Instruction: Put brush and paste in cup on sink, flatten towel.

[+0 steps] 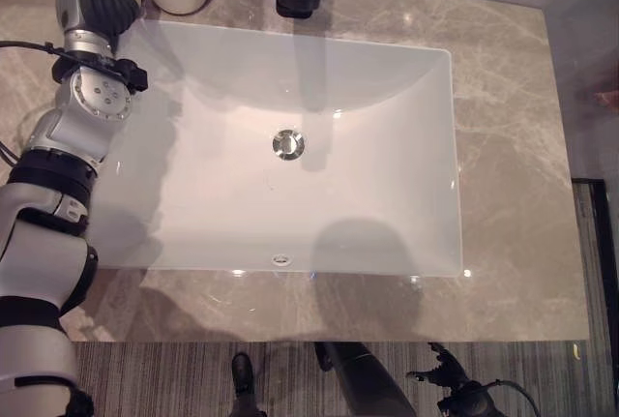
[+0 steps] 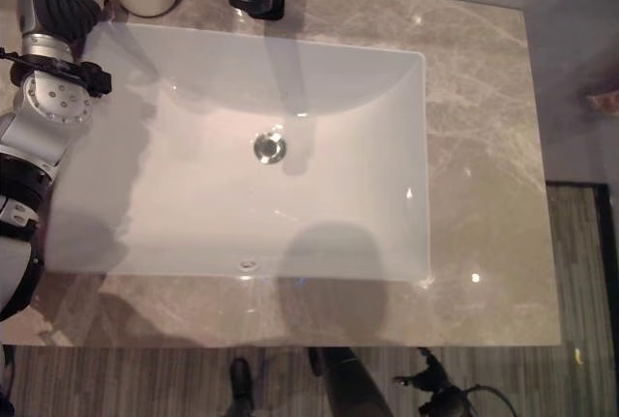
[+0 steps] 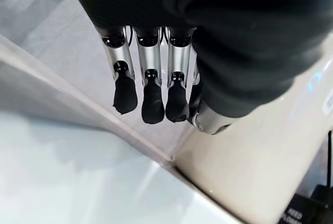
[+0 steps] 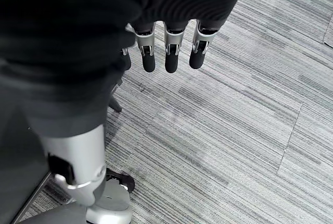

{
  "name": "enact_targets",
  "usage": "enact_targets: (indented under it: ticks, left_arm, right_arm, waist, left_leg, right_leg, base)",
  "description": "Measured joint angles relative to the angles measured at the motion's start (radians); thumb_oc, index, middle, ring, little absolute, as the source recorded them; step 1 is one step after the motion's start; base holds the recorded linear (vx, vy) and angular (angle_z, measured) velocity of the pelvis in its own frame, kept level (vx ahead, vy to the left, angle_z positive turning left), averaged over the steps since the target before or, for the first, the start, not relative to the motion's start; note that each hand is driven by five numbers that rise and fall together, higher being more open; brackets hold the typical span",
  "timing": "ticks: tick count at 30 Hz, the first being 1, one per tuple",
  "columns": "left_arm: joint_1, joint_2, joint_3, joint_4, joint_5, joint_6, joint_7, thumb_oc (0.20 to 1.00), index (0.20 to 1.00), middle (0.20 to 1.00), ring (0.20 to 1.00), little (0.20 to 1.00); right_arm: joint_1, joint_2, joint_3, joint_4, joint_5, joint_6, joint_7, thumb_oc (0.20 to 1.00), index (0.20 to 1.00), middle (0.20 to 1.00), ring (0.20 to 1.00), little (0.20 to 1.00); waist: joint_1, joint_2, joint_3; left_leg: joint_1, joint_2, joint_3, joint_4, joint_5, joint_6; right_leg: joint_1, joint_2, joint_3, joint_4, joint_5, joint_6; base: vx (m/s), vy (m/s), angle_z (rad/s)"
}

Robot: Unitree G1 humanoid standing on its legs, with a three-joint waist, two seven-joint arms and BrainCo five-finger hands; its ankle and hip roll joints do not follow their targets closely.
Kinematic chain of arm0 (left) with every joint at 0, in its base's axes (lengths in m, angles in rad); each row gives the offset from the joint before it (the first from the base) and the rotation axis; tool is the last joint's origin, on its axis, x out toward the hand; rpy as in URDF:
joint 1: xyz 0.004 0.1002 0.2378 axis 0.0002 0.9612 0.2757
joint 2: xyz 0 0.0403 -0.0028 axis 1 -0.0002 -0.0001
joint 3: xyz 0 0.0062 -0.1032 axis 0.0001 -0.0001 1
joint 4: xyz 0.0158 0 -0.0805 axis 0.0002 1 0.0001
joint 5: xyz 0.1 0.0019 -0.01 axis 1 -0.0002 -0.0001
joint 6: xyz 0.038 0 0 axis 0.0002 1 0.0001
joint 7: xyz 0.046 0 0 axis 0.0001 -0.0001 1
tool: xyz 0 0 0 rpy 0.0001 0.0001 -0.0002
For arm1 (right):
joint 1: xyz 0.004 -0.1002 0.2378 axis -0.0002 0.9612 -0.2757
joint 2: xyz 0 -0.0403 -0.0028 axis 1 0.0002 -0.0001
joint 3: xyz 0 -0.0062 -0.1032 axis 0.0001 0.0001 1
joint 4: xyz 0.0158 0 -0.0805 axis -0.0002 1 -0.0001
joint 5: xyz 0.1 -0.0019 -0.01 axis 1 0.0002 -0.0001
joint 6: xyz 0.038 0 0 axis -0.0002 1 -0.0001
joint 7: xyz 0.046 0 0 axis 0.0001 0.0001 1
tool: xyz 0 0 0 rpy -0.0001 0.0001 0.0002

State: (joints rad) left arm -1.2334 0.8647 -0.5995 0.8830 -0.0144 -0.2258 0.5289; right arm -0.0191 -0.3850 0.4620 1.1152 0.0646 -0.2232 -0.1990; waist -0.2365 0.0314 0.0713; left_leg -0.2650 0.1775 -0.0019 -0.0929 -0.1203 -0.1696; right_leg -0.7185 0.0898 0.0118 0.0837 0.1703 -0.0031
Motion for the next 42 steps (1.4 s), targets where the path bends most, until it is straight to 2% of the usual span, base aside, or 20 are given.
enact_targets:
  ticks: [8, 9, 14, 17, 19, 20, 23, 27, 28, 29, 30, 31, 33, 34, 36, 37, 38, 39, 40, 42]
  left_arm:
    - [0.155, -0.034, 0.118, -0.067, 0.035, 0.042, 0.056, 0.2, 0.2, 0.2, 0.2, 0.2]
    - [0.222, -0.05, 0.163, -0.116, 0.036, 0.056, 0.059, 0.2, 0.2, 0.2, 0.2, 0.2]
    - [0.375, -0.069, 0.217, -0.261, 0.056, 0.056, 0.082, 0.2, 0.2, 0.2, 0.2, 0.2]
    - [0.484, -0.071, 0.317, -0.39, 0.056, 0.055, 0.094, 0.2, 0.2, 0.2, 0.2, 0.2]
    - [0.563, -0.076, 0.403, -0.487, 0.057, 0.054, 0.098, 0.2, 0.2, 0.2, 0.2, 0.2]
    - [0.633, -0.095, 0.471, -0.568, 0.063, 0.048, 0.099, 0.2, 0.2, 0.2, 0.2, 0.2]
    - [0.829, -0.137, 0.575, -0.756, 0.066, 0.009, 0.087, 0.2, 0.2, 0.2, 0.2, 0.2]
    - [1.028, -0.201, 0.641, -0.905, 0.057, -0.043, 0.019, 0.2, 0.2, 0.2, 0.2, 0.2]
    - [1.065, -0.205, 0.66, -0.926, 0.05, -0.056, 0.002, 0.404, 0.404, 0.404, 0.404, 0.404]
    - [1.097, -0.209, 0.665, -0.937, 0.029, -0.072, -0.03, 0.727, 0.727, 0.727, 0.727, 0.727]
    - [1.124, -0.219, 0.671, -0.951, 0.002, -0.082, -0.054, 0.909, 0.909, 0.909, 0.909, 0.909]
    - [1.152, -0.23, 0.67, -0.956, -0.025, -0.094, -0.078, 1.0, 1.0, 1.0, 1.0, 1.0]
    - [1.192, -0.249, 0.658, -0.957, -0.074, -0.103, -0.133, 1.0, 1.0, 1.0, 1.0, 1.0]
    - [1.198, -0.243, 0.64, -0.958, -0.128, -0.11, -0.182, 1.0, 1.0, 1.0, 1.0, 1.0]
    - [1.213, -0.243, 0.61, -0.957, -0.169, -0.118, -0.237, 1.0, 1.0, 1.0, 1.0, 1.0]
    - [1.221, -0.243, 0.609, -0.957, -0.178, -0.119, -0.248, 1.0, 1.0, 1.0, 1.0, 1.0]
    - [1.244, -0.251, 0.624, -0.962, -0.215, -0.129, -0.27, 1.0, 1.0, 1.0, 1.0, 1.0]
    - [1.262, -0.26, 0.631, -0.964, -0.23, -0.131, -0.272, 1.0, 1.0, 1.0, 1.0, 1.0]
    - [1.292, -0.283, 0.634, -0.963, -0.253, -0.124, -0.283, 1.0, 1.0, 1.0, 1.0, 1.0]
    - [1.296, -0.304, 0.638, -0.965, -0.267, -0.121, -0.297, 1.0, 1.0, 1.0, 1.0, 1.0]
  right_arm:
    - [-0.001, -0.001, -0.001, 0.001, -0.002, 0.006, -0.004, 1.0, 1.0, 1.0, 1.0, 1.0]
    - [-0.002, -0.001, -0.002, 0.006, -0.004, 0.014, -0.008, 1.0, 1.0, 1.0, 1.0, 1.0]
    - [-0.003, -0.006, -0.051, 0.034, -0.024, 0.036, -0.014, 1.0, 1.0, 1.0, 1.0, 1.0]
    - [-0.003, -0.007, -0.051, 0.037, -0.03, 0.052, -0.012, 1.0, 1.0, 1.0, 1.0, 1.0]
    - [-0.003, -0.004, -0.056, 0.038, -0.041, 0.055, -0.01, 1.0, 1.0, 1.0, 1.0, 1.0]
    - [0.0, 0.0, -0.076, 0.039, -0.042, 0.06, -0.009, 1.0, 1.0, 1.0, 1.0, 1.0]
    - [0.016, -0.001, -0.098, 0.051, -0.05, 0.082, 0.005, 1.0, 1.0, 1.0, 1.0, 1.0]
    - [0.032, 0.002, -0.13, 0.063, -0.083, 0.099, 0.019, 1.0, 1.0, 1.0, 1.0, 1.0]
    - [0.037, 0.001, -0.137, 0.053, -0.083, 0.1, 0.027, 1.0, 1.0, 1.0, 1.0, 1.0]
    - [0.053, 0.004, -0.154, 0.051, -0.084, 0.102, 0.031, 1.0, 1.0, 1.0, 1.0, 1.0]
    - [0.059, 0.006, -0.165, 0.051, -0.086, 0.105, 0.032, 1.0, 1.0, 1.0, 1.0, 1.0]
    - [0.068, 0.007, -0.178, 0.051, -0.088, 0.11, 0.033, 1.0, 1.0, 1.0, 1.0, 1.0]
    - [0.086, 0.01, -0.197, 0.051, -0.088, 0.113, 0.035, 1.0, 1.0, 1.0, 1.0, 1.0]
    - [0.095, 0.019, -0.206, 0.066, -0.088, 0.114, 0.038, 1.0, 1.0, 1.0, 1.0, 1.0]
    - [0.112, 0.022, -0.207, 0.074, -0.088, 0.117, 0.046, 1.0, 1.0, 1.0, 1.0, 1.0]
    - [0.118, 0.027, -0.206, 0.076, -0.088, 0.119, 0.049, 1.0, 1.0, 1.0, 1.0, 1.0]
    - [0.136, 0.052, -0.205, 0.086, -0.09, 0.119, 0.047, 1.0, 1.0, 1.0, 1.0, 1.0]
    - [0.13, 0.06, -0.206, 0.085, -0.091, 0.121, 0.048, 1.0, 1.0, 1.0, 1.0, 1.0]
    - [0.128, 0.068, -0.206, 0.074, -0.092, 0.121, 0.048, 1.0, 1.0, 1.0, 1.0, 1.0]
    - [0.119, 0.078, -0.212, 0.067, -0.093, 0.119, 0.049, 1.0, 1.0, 1.0, 1.0, 1.0]
  waist:
    - [0.003, 0.0, -0.017]
    - [0.004, 0.0, -0.017]
    - [0.015, -0.006, -0.018]
    - [0.033, -0.007, -0.018]
    - [0.043, -0.009, -0.018]
    - [0.041, -0.007, -0.017]
    - [0.05, -0.008, -0.017]
    - [0.07, -0.023, -0.023]
    - [0.069, -0.03, -0.021]
    - [0.071, -0.041, -0.023]
    - [0.071, -0.046, -0.022]
    - [0.071, -0.052, -0.022]
    - [0.075, -0.075, -0.016]
    - [0.075, -0.097, -0.005]
    - [0.073, -0.112, 0.004]
    - [0.077, -0.112, 0.005]
    - [0.08, -0.147, 0.002]
    - [0.102, -0.147, 0.016]
    - [0.117, -0.12, 0.024]
    - [0.118, -0.085, 0.041]
  left_leg:
    - [0.039, -0.002, -0.005, 0.0, 0.001, 0.0]
    - [0.06, 0.003, -0.017, -0.001, 0.002, -0.001]
    - [0.105, 0.001, -0.054, -0.003, 0.006, -0.001]
    - [0.148, -0.006, -0.068, 0.0, 0.005, 0.005]
    - [0.178, -0.015, -0.069, 0.0, 0.0, 0.015]
    - [0.198, -0.018, -0.065, 0.0, -0.003, 0.021]
    - [0.258, -0.033, -0.06, 0.0, -0.014, 0.04]
    - [0.325, -0.072, -0.044, 0.0, -0.022, 0.072]
    - [0.337, -0.084, -0.04, 0.0, -0.022, 0.08]
    - [0.349, -0.105, -0.044, 0.0, -0.017, 0.091]
    - [0.352, -0.119, -0.045, 0.001, -0.016, 0.102]
    - [0.356, -0.135, -0.047, 0.009, -0.016, 0.112]
    - [0.364, -0.175, -0.047, 0.02, -0.014, 0.137]
    - [0.358, -0.214, -0.058, 0.056, -0.017, 0.155]
    - [0.336, -0.249, -0.066, 0.114, -0.045, 0.188]
    - [0.335, -0.258, -0.064, 0.119, -0.049, 0.195]
    - [0.311, -0.297, -0.027, 0.203, -0.065, 0.215]
    - [0.308, -0.285, 0.002, 0.215, -0.075, 0.213]
    - [0.298, -0.259, 0.039, 0.227, -0.075, 0.223]
    - [0.295, -0.216, 0.058, 0.222, -0.066, 0.228]
  right_leg:
    - [0.04, -0.006, -0.005, 0.007, -0.002, 0.002]
    - [0.065, -0.007, -0.017, 0.007, -0.007, 0.0]
    - [0.129, -0.023, -0.05, 0.008, -0.029, 0.006]
    - [0.178, -0.032, -0.054, 0.001, -0.027, 0.005]
    - [0.211, -0.041, -0.049, -0.004, -0.032, 0.016]
    - [0.23, -0.041, -0.044, -0.008, -0.031, 0.018]
    - [0.288, -0.051, -0.032, -0.011, -0.033, 0.028]
    - [0.348, -0.079, -0.003, -0.011, -0.024, 0.048]
    - [0.357, -0.087, 0.006, -0.011, -0.021, 0.053]
    - [0.372, -0.109, 0.011, -0.014, -0.016, 0.065]
    - [0.383, -0.121, 0.014, -0.014, -0.013, 0.069]
    - [0.391, -0.136, 0.02, -0.015, -0.009, 0.075]
    - [0.405, -0.174, 0.037, -0.021, -0.005, 0.114]
    - [0.426, -0.206, 0.047, -0.032, 0.011, 0.13]
    - [0.437, -0.242, 0.063, -0.038, 0.007, 0.16]
    - [0.441, -0.251, 0.076, -0.044, -0.007, 0.17]
    - [0.44, -0.272, 0.055, -0.052, 0.01, 0.146]
    - [0.44, -0.282, 0.03, -0.043, -0.015, 0.155]
    - [0.437, -0.279, -0.031, -0.05, -0.15, 0.184]
    - [0.411, -0.255, -0.07, 0.044, -0.142, 0.185]
  base:
    - [-0.02, 0.022, 0.03]
    - [-0.03, 0.047, 0.15]
    - [-0.04, 0.092, 0.23]
    - [-0.04, 0.113, 0.07]
    - [-0.04, 0.123, -0.02]
    - [-0.07, 0.155, -0.05]
    - [-0.09, 0.165, -0.08]
    - [-0.11, 0.161, -0.14]
    - [-0.18, 0.173, -0.02]
    - [-0.25, 0.218, 0.0]
    - [-0.19, 0.162, 0.09]
    - [-0.2, 0.125, 0.04]
    - [-0.22, 0.132, 0.08]
    - [-0.13, 0.078, 0.27]
    - [-0.19, 0.094, 0.16]
    - [-0.27, 0.114, -0.08]
    - [-0.22, 0.076, -0.32]
    - [-0.21, 0.04, -0.72]
    - [-0.18, 0.022, -0.8]
    - [-0.12, 0.001, -0.5]
